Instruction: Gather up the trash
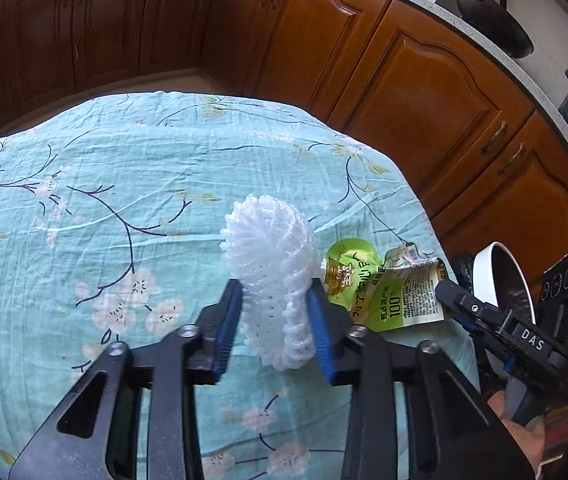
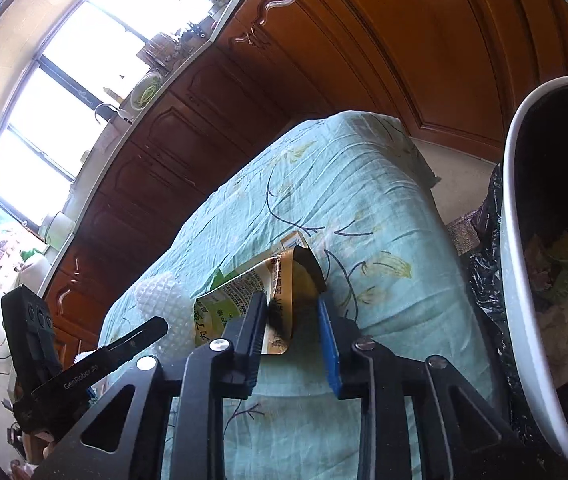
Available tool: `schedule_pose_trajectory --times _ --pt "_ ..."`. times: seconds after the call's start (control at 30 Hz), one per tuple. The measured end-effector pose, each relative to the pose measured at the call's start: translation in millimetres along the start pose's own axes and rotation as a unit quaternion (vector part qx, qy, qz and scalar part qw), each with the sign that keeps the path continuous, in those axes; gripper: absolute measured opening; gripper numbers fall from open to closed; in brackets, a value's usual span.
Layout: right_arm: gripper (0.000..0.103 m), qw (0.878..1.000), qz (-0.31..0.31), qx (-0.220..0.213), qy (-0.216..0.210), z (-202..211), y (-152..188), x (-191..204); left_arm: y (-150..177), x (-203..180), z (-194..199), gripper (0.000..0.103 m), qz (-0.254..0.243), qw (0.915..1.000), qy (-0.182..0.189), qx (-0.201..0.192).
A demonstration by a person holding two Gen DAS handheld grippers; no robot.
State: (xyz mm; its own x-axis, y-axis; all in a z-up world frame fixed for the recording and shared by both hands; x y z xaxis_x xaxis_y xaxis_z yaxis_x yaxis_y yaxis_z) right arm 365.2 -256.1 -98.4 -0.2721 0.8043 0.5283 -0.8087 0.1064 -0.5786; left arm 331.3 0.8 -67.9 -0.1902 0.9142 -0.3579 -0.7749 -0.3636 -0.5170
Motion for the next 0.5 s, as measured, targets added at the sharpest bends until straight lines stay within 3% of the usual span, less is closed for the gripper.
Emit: schedule_pose_trajectory --times 0.1,0.17,0.33,0.43,0.5 --pt "0.021 1.000 0.003 -0.003 -0.011 17.9 11.9 3.4 6.0 0.8 9.2 0.021 -0.008 0.9999 0.004 -0.007" --pt "0.000 1.000 0.005 -0.004 -0.020 32.0 22.0 5.6 12.3 5.3 18.9 0.020 -0.008 0.9999 0.008 -0.009" --pt "0.001 0.999 0.037 0.016 -0.035 55.7 52.9 22.7 30.6 18.5 45.9 0.020 0.000 0.9997 0.021 -0.013" --pt "0.009 0.998 0.069 0.000 -0.009 63.4 52.1 34.3 40.2 29.2 61.9 0.020 0.011 0.9995 0.024 -0.017" --pt "0.022 0.994 0.109 -0.006 0.015 63.2 41.1 41.3 45.4 36.5 70.8 0.020 0.020 0.9992 0.030 -0.016"
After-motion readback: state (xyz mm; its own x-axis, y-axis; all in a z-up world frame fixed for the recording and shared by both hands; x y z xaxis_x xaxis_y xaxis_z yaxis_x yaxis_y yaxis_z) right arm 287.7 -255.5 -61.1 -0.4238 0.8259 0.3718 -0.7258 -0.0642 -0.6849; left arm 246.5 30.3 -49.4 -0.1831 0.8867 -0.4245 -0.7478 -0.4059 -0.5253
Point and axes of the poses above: each gripper's, at about its wrist camera, not at the fingertips, and z roughly against the way its jaws point, x to its left, y to its underside, the point moved 1 cm from there along -z, roughly the way its jaws point, and after that the axes turned 9 degrees about z, right-handed, at the moved point
